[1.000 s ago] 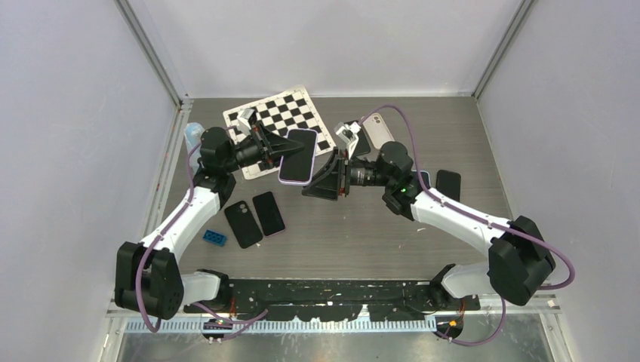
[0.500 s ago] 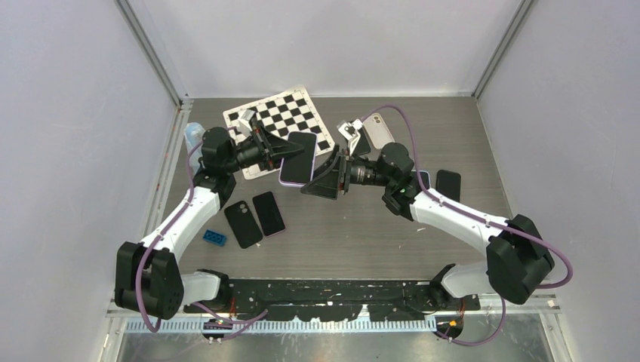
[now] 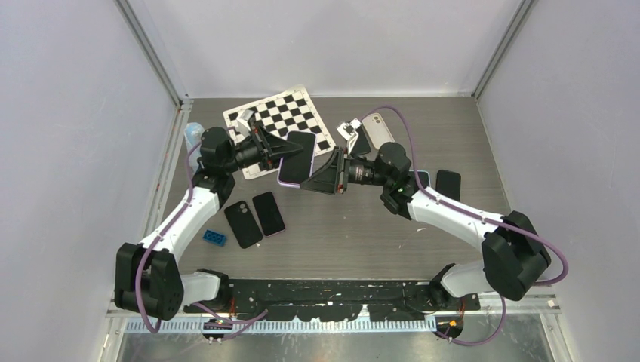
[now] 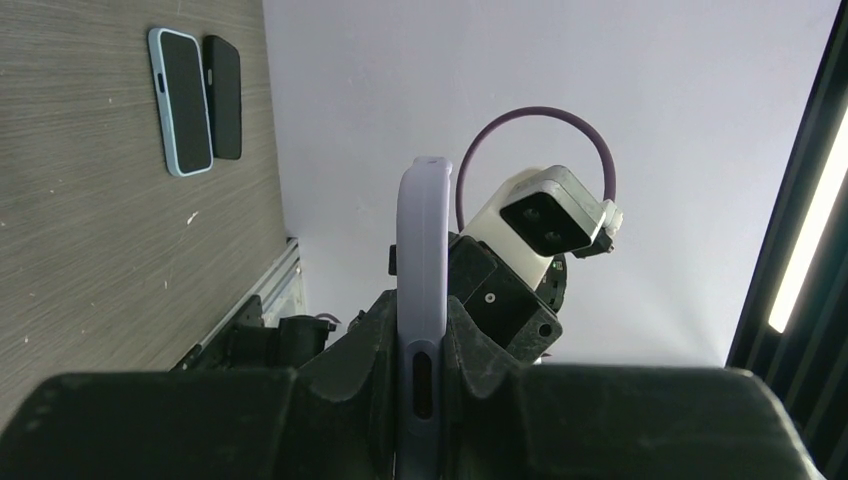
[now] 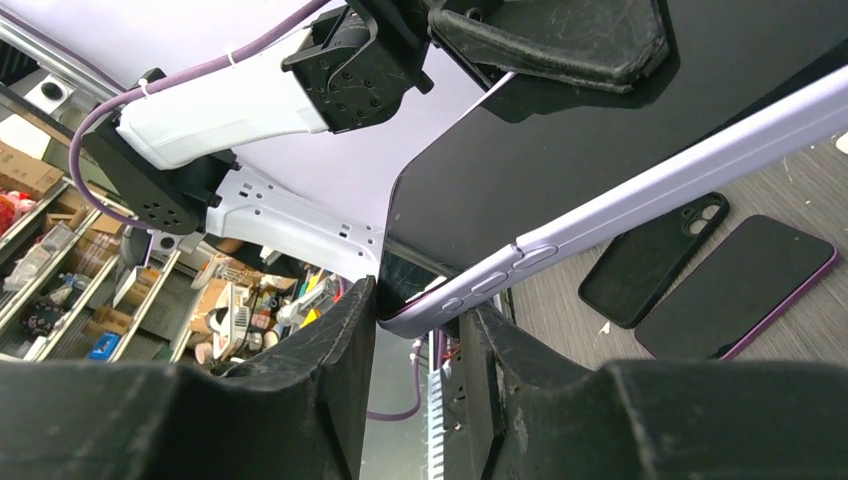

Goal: Take the phone out of the phone case
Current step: Remove the phone case from the phone.

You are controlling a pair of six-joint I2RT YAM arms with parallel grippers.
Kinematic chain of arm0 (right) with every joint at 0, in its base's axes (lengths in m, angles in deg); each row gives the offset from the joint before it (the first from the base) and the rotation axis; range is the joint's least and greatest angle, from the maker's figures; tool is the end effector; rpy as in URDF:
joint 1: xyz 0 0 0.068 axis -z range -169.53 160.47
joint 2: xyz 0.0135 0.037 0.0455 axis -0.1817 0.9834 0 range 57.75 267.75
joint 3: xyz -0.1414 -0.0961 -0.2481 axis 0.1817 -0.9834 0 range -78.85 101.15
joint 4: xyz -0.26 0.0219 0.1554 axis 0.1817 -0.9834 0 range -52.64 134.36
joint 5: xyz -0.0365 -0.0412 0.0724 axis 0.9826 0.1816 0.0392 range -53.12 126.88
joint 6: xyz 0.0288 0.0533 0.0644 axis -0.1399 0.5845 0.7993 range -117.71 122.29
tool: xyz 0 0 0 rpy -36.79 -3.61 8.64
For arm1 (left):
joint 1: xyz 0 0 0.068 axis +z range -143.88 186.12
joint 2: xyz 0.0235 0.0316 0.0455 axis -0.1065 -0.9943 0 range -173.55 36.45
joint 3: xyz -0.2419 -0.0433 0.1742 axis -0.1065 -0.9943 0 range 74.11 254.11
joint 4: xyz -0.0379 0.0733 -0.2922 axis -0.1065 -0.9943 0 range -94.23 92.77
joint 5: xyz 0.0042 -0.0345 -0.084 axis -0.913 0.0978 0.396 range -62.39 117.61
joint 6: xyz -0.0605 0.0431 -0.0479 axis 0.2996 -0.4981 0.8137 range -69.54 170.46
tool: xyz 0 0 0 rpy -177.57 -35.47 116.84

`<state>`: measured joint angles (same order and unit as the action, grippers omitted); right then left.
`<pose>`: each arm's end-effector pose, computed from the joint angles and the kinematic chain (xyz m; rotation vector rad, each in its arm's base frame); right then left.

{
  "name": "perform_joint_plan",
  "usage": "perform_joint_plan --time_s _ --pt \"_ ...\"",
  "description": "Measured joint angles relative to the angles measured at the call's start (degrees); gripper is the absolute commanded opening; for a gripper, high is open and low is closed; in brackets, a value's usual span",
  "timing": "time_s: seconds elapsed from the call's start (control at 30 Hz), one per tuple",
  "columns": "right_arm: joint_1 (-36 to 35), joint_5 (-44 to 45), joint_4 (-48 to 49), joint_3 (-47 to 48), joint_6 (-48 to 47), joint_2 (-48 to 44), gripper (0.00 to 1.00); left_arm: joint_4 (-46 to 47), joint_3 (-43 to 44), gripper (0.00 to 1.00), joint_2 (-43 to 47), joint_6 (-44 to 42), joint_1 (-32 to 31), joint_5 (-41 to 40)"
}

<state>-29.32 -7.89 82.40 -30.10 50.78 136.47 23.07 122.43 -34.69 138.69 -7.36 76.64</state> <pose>0.2504 0.2806 0.3267 -0.6306 1.6402 1.7430 0.3176 -0.1370 0.3285 -0.4874 1.9850 -1.9295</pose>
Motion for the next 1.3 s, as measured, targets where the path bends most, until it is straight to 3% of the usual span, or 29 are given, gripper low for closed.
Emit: perform_joint_plan --time_s 0.23,0.63,1.3 --pt "0.0 -0.5 -1.2 1.1 -4.2 0.9 0.27 0.2 0.0 0.00 0.0 0.2 0.4 -0.1" --pt "0.0 -0.3 -10.7 4.7 -17.9 1.3 0.26 0.4 0.0 0.00 0.0 -1.6 0.9 -1.2" --pt "-0.2 3.0 -19.1 6.4 -26.7 1.0 0.35 -0.1 0.0 0.00 -1.6 -3.0 0.9 -2.0"
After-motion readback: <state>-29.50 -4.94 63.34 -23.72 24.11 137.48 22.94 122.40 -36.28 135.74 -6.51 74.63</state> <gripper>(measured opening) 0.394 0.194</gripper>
